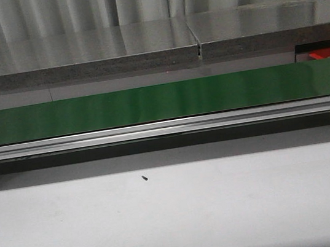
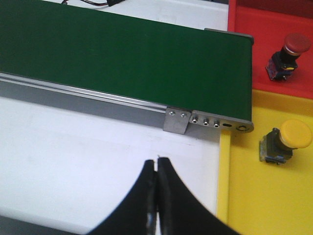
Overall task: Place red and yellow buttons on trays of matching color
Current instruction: 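Grasp the red button with the left gripper and set it on the belt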
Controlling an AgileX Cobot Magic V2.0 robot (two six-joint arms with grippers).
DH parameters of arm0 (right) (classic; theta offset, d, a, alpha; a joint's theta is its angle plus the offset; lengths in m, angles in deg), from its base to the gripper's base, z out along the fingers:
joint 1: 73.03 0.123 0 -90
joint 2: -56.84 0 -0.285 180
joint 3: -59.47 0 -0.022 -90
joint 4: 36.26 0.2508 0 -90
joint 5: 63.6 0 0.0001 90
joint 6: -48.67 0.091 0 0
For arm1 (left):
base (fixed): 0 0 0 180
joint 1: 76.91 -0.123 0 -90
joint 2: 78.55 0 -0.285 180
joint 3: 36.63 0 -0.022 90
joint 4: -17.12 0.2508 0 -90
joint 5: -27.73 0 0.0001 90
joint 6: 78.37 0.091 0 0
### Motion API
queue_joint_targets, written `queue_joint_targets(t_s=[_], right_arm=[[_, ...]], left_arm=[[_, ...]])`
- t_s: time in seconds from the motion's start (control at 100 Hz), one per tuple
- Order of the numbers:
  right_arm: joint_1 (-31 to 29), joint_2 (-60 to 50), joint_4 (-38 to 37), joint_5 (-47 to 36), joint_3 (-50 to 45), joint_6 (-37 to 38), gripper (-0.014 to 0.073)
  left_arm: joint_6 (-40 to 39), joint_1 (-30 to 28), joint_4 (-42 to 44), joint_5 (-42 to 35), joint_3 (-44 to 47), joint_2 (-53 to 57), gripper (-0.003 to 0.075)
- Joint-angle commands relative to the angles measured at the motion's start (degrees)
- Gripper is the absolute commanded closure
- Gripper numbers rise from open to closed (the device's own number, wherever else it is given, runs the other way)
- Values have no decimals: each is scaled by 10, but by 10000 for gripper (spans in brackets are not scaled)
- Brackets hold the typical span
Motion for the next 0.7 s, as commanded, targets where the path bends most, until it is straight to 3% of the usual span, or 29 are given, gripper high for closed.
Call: queue_joint_targets(t_s=[0.0,0.13,0.27,0.57,0.69], right_arm=[[0,-2,6,-29,14,-6,663],[0,-2,6,-29,14,-6,663],[0,-2,6,-29,14,-6,663],[0,-2,6,-29,14,-6,663],[0,-2,6,-29,14,-6,663]], left_arm=[[-2,-1,-3,-8,-21,35,582],[-2,-1,-4,1,-21,64,647],[0,-1,-11,6,-21,122,658],[117,-1,-178,90,-58,172,658],[132,12,-191,91,-58,171,658]])
